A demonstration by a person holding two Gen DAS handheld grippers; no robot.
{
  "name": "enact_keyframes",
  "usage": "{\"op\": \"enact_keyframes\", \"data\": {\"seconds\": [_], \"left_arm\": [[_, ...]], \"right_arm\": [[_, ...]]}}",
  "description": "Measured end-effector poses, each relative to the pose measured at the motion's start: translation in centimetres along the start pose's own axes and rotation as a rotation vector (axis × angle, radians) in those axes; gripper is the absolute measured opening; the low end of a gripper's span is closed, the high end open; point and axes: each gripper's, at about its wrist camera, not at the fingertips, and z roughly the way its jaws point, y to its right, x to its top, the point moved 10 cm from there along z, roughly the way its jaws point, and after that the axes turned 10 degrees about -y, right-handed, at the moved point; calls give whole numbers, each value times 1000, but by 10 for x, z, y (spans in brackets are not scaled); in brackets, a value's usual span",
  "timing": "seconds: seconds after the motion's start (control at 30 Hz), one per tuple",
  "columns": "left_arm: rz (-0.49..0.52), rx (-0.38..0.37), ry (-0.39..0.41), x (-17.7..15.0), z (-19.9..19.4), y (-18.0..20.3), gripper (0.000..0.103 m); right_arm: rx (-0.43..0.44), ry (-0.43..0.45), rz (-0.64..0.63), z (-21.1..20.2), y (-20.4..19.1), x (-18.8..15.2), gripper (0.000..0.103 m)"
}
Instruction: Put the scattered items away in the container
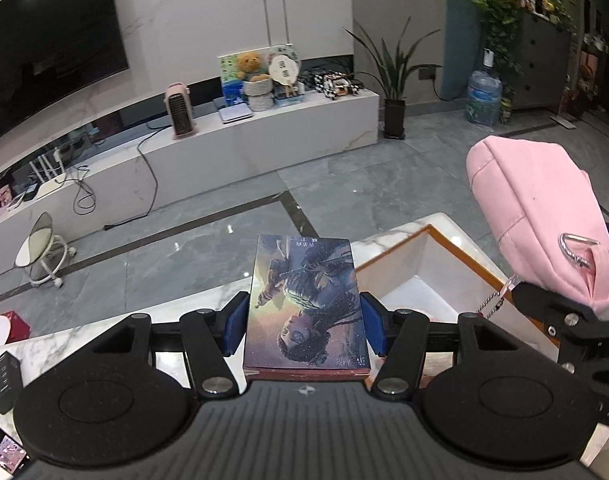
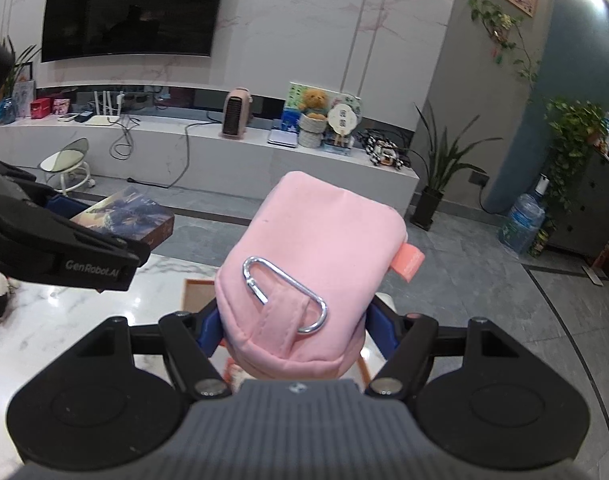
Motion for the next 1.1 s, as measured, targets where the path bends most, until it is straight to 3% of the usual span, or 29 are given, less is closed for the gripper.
{"op": "enact_keyframes", "data": {"seconds": [0.53, 1.1], "left_arm": [[64, -35, -58, -7, 42, 61, 67], [61, -64, -105, -9, 78, 74, 67]], "right_arm": [[-1, -75, 57, 49, 42, -36, 73], [18, -135, 52, 86, 38, -54, 73]]}}
